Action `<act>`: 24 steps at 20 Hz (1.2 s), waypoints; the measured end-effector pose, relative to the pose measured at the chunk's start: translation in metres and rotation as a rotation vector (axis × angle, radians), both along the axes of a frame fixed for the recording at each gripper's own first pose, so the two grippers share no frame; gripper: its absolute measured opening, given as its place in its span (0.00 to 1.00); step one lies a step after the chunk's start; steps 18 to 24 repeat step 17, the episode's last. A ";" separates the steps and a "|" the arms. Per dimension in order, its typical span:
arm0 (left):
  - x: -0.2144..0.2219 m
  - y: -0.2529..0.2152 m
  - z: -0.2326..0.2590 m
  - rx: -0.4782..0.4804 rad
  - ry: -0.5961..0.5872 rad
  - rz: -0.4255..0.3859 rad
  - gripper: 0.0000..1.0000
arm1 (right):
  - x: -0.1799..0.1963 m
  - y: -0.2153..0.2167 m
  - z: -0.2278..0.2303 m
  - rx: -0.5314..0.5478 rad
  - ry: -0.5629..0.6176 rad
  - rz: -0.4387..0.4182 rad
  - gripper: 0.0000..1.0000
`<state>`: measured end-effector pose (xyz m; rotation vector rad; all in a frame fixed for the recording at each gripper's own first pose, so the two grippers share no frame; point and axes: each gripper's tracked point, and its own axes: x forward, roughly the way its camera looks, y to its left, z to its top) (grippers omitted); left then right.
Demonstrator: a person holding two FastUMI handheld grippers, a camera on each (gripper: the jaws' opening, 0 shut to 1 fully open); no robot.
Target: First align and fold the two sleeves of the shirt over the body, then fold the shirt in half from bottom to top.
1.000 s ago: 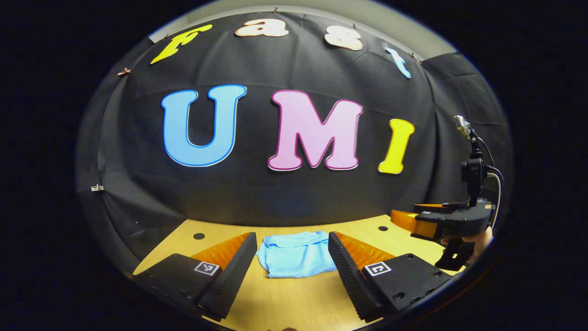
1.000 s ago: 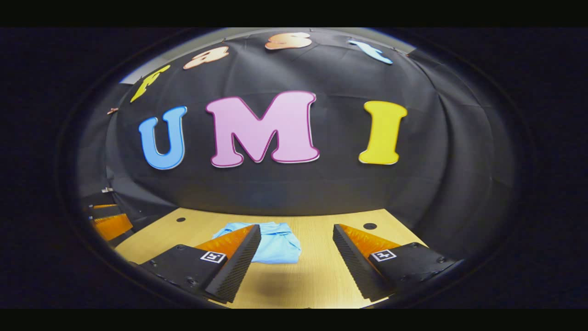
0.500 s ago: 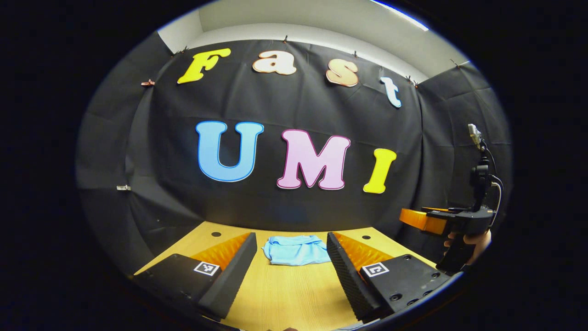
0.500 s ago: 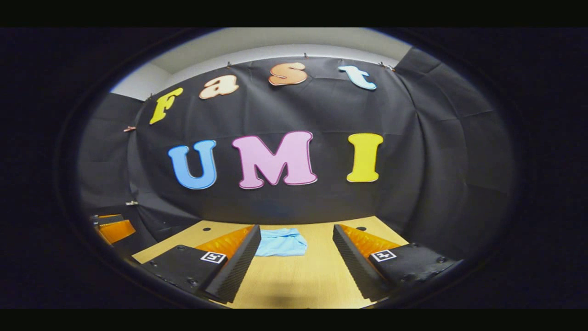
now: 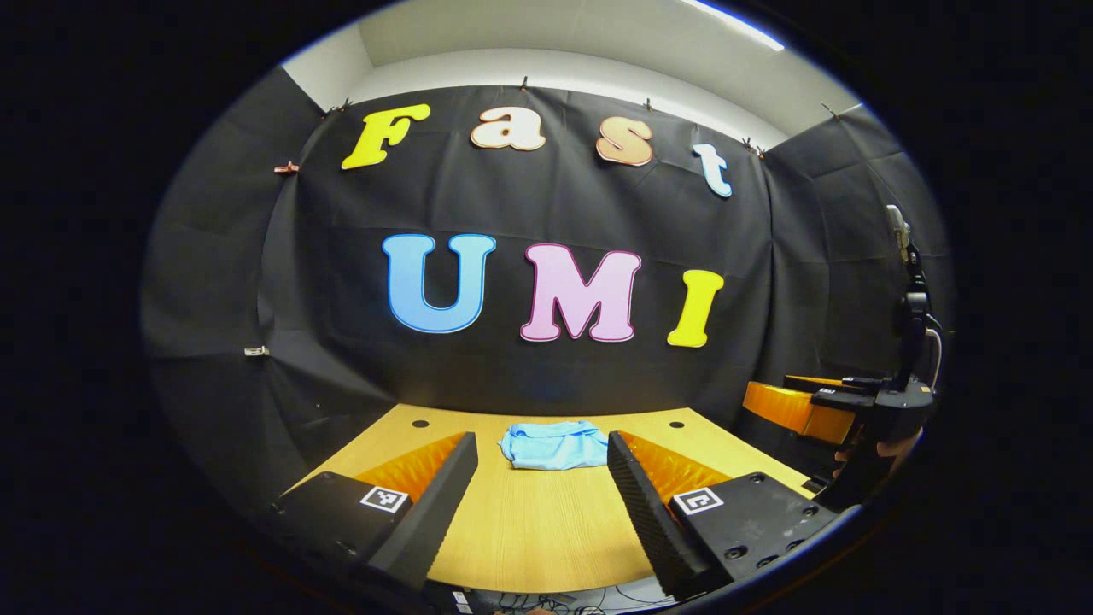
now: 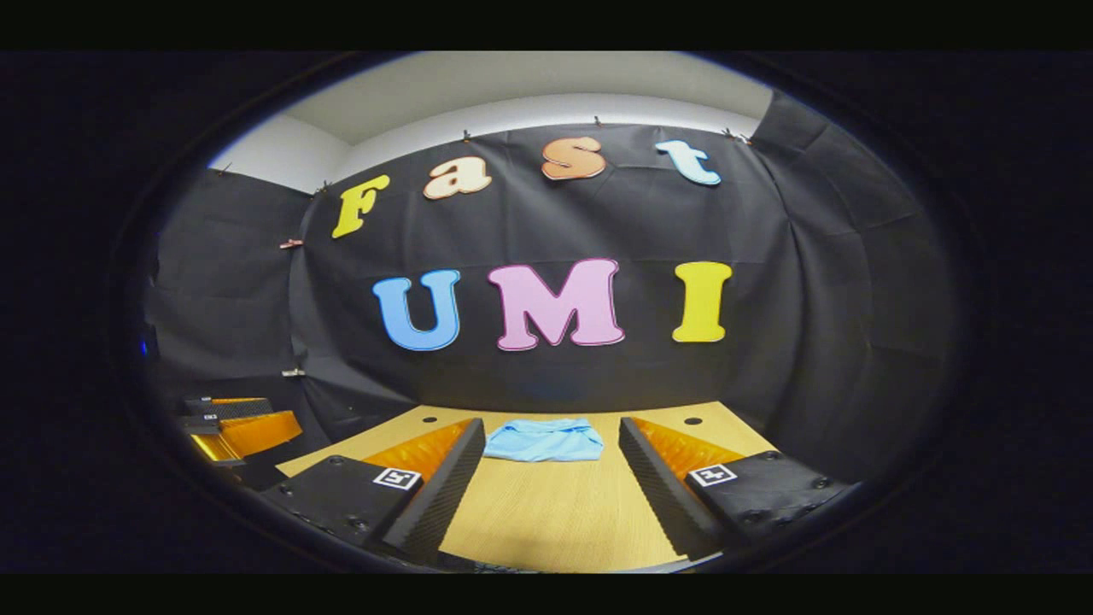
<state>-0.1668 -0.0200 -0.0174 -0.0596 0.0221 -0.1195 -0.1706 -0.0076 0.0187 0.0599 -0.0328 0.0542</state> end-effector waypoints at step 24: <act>-0.001 0.036 0.009 -0.010 -0.016 0.076 0.97 | 0.018 0.039 0.007 -0.001 0.008 0.061 0.98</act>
